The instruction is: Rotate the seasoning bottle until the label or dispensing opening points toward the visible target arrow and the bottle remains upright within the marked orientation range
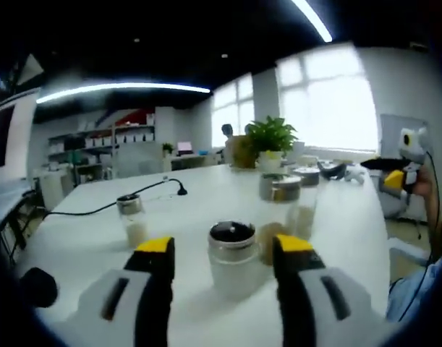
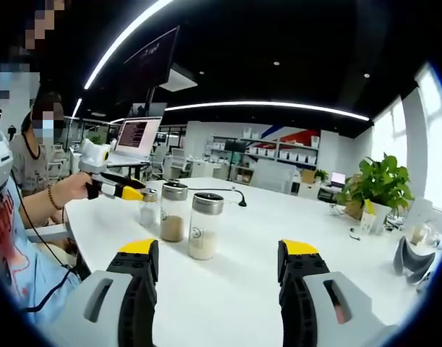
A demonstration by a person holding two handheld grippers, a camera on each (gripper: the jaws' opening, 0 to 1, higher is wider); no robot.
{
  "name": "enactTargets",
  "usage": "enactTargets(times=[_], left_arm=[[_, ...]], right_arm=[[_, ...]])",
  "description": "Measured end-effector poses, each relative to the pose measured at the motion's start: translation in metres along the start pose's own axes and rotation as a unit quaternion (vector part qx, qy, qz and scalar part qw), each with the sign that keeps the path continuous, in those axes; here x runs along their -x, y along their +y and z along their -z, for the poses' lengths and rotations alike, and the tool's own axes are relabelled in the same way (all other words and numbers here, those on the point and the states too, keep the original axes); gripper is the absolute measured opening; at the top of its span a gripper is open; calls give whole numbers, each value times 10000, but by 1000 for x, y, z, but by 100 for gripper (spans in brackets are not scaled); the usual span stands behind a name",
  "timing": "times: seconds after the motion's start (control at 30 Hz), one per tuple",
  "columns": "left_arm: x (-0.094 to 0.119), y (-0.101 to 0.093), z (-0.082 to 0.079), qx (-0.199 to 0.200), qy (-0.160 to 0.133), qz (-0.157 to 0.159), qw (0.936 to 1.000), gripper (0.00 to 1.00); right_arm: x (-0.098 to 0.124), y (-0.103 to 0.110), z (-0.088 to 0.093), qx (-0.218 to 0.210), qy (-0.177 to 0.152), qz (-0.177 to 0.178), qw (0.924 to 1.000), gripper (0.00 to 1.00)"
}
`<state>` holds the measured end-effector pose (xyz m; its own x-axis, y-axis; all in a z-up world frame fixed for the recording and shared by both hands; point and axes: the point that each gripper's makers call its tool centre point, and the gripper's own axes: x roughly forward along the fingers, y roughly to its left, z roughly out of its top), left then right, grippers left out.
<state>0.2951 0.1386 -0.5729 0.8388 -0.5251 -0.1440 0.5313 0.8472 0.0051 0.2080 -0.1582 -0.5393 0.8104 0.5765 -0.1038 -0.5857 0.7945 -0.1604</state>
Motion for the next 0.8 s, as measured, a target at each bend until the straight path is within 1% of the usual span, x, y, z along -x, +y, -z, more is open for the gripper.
enactTargets(times=[0.03, 0.07, 0.13, 0.17, 0.2, 0.27, 0.3, 0.37, 0.4, 0.43, 0.47, 0.5, 0.53, 0.57, 0.6, 0.67, 0.7, 0.73, 0.77, 0.8], left_arm=[[1, 1, 0, 31, 11, 135, 9999, 68], [2, 1, 1, 76, 50, 345, 9994, 69], [5, 3, -4, 109, -70, 638, 9979, 68], [7, 1, -8, 36, -142, 852, 9963, 68], [9, 3, -12, 8, -221, 949, 9952, 69], [13, -1, -20, -312, -375, 1314, 9901, 69], [14, 1, -23, -418, -415, 1361, 9889, 70], [18, -3, -29, -698, -519, 1693, 9817, 72], [19, -6, -30, -723, -522, 1867, 9784, 73], [21, -11, -31, -785, -569, 2135, 9721, 75], [23, -16, -31, -726, -558, 2400, 9664, 77], [23, -17, -32, -575, -534, 2566, 9633, 80], [23, -18, -33, -588, -563, 2712, 9591, 84], [23, -18, -35, -656, -647, 2783, 9561, 86], [23, -18, -35, -707, -670, 2912, 9517, 86], [23, -20, -33, -831, -649, 3153, 9431, 88], [24, -22, -32, -831, -627, 3314, 9377, 91], [23, -22, -30, -780, -585, 3399, 9354, 93], [21, -21, -30, -791, -590, 3413, 9348, 93], [21, -21, -30, -824, -599, 3504, 9311, 91]], right_arm=[[0, 0, 0, 1, 1, -10, 10000, 68], [0, 1, 0, -4, -1, -18, 10000, 68], [-1, 1, 0, -46, -19, -44, 10000, 68], [0, 1, 0, -52, -20, -53, 10000, 68], [0, 2, 0, -51, -18, -55, 10000, 68], [0, 1, 0, -32, -13, -31, 10000, 68], [1, 1, 0, -31, -15, -24, 10000, 68], [1, 1, 0, -45, -21, -18, 10000, 68], [1, 1, 0, -42, -18, -20, 10000, 68], [1, 1, 0, -35, -10, -23, 10000, 68], [1, 2, 0, -28, -5, -25, 10000, 68], [1, 2, 0, -27, -3, -27, 10000, 68], [1, 2, 0, -27, -4, -31, 10000, 68], [1, 3, 0, -25, -8, -31, 10000, 68], [1, 2, 0, -20, -6, -29, 10000, 68], [2, 2, 0, -18, 0, -17, 10000, 68], [2, 2, 1, -22, 1, -12, 10000, 68], [1, 1, 1, -25, 3, -12, 10000, 68], [1, 1, 1, -26, 9, -13, 10000, 68], [1, 1, 1, -24, 13, -13, 10000, 68]])
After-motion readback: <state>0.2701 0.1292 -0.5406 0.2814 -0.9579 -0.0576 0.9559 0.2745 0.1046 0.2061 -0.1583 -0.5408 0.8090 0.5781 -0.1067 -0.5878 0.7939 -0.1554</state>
